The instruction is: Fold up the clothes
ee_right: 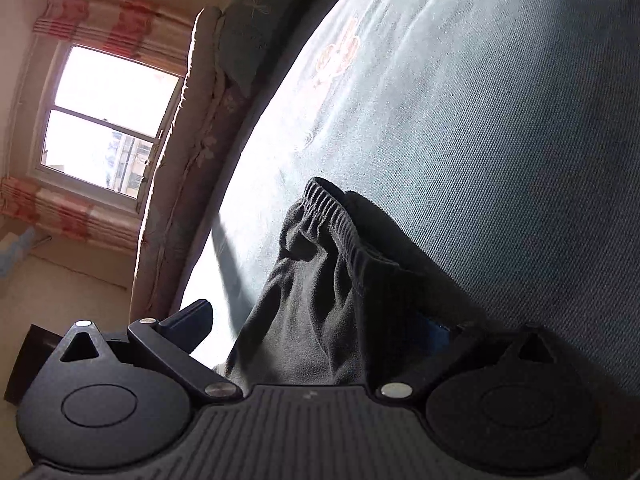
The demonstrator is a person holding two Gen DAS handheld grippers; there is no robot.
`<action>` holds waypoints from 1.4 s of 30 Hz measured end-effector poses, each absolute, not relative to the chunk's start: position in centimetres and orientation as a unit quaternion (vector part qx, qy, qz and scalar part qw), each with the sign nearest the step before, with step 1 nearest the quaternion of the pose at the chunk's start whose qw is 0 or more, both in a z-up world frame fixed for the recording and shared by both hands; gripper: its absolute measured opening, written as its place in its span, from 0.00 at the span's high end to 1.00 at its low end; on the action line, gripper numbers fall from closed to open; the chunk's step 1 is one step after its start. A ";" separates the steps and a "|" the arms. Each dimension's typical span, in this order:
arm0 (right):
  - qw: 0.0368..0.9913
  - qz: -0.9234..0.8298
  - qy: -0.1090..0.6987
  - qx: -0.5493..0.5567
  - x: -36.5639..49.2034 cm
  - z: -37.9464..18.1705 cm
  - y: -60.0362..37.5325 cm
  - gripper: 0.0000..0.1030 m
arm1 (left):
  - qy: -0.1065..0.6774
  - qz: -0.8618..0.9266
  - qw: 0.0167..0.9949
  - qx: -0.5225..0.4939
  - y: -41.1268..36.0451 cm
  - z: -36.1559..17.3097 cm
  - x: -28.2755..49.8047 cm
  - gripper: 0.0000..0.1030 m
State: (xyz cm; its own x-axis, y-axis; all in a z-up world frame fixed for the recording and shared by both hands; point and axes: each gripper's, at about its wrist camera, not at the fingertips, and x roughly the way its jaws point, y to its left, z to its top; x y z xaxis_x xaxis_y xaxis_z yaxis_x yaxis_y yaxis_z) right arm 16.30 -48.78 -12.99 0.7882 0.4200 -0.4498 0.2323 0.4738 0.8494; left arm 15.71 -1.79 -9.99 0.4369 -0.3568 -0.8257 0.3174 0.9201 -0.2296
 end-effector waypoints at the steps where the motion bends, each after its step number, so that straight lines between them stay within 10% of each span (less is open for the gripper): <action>1: 0.799 0.058 0.321 0.506 16.4 -13.0 -48.6 0.00 | 0.492 -0.199 0.847 -0.022 -1.7 -10.0 15.7 0.01; 11: 0.793 0.092 0.346 0.493 16.2 -12.9 -46.2 0.00 | 0.491 -0.201 0.847 -0.028 -1.6 -10.0 15.9 0.01; 28: 0.756 0.118 0.163 0.623 13.0 -16.1 -49.8 0.00 | 0.484 -0.208 0.849 -0.037 -1.0 -10.1 15.8 0.01; 42: 0.810 0.012 0.301 0.503 16.2 -12.5 -46.0 0.00 | 0.482 -0.210 0.850 -0.037 -0.9 -10.2 15.8 0.01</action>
State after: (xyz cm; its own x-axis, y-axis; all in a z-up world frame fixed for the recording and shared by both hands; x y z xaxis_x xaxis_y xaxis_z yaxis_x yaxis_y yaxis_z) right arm 16.25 -45.95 -12.53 0.8184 0.3221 -0.4759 0.2839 0.4934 0.8222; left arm 15.80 -0.94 -10.20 0.4477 -0.3923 -0.8035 0.3206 0.9093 -0.2653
